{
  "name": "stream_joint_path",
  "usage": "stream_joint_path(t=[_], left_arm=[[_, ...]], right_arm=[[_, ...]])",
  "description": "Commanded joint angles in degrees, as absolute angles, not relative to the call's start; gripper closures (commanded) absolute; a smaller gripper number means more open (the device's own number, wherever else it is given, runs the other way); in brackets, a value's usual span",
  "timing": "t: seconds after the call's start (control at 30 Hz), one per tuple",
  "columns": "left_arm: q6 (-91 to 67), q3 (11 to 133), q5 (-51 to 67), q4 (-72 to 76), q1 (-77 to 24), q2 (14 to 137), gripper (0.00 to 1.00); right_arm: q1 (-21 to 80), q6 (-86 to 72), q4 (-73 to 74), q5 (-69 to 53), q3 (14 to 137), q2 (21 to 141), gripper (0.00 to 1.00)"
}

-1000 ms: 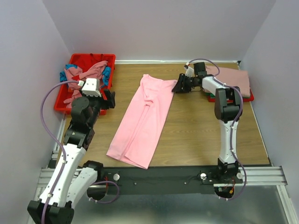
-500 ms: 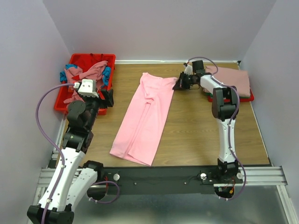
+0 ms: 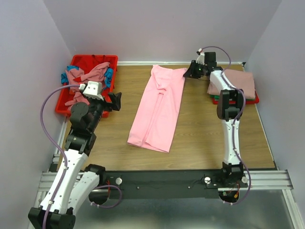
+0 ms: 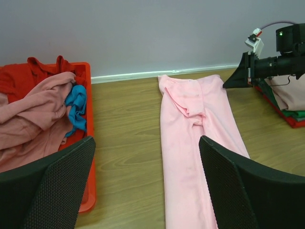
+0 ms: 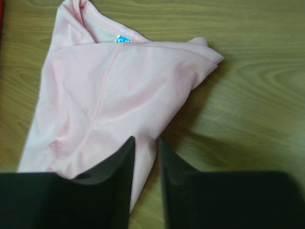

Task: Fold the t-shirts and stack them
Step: Fold the tshirt

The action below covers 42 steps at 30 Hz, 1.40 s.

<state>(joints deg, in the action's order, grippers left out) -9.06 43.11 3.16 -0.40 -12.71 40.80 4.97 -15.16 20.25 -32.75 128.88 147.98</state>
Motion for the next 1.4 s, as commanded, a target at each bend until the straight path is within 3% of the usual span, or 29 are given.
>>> stream_joint_path(t=[0.0,0.03,0.07,0.1,0.27,0.5,0.7,0.83,1.0,1.37], left_arm=[[-9.0,41.6,6.5,2.5,-12.5,41.6,0.02],[-9.1,41.6,7.4,2.6,-12.5,41.7,0.02],[-9.0,41.4,8.4,2.8,-12.5,42.1,0.02],[-9.1,41.3,10.9,3.1,-12.5,43.0,0.02],[-10.7,41.4,15.5,2.8,-12.5,46.2,0.02],[-23.4,40.1,26.3,0.4,-12.6,51.8,0.17],[-35.1,32.2,22.9,-3.3,-17.8,45.5,0.18],[-44.1,28.7,15.0,-11.3,-23.1,40.8,0.18],[-53.3,22.9,9.4,-12.8,-28.8,40.9,0.18],[-68.8,14.6,0.5,-13.7,-29.9,34.1,0.2]], right_arm=[[5.4,-10.9,22.4,-28.7,131.2,148.5,0.57],[5.3,-9.7,22.8,-28.8,130.5,146.4,0.47],[5.3,-8.3,23.1,-28.8,129.7,145.2,0.47],[5.3,-5.0,23.8,-29.6,128.8,143.5,0.38],[5.4,3.0,25.5,-35.8,116.8,128.9,0.13],[10.4,17.4,33.0,-39.6,94.6,106.8,0.01],[17.7,27.6,31.7,-29.9,74.4,87.0,0.0],[18.5,31.5,28.3,-34.8,59.6,76.4,0.0],[18.6,35.1,30.5,-48.2,51.9,70.3,0.0],[18.5,40.9,30.7,-49.2,42.3,63.1,0.0]])
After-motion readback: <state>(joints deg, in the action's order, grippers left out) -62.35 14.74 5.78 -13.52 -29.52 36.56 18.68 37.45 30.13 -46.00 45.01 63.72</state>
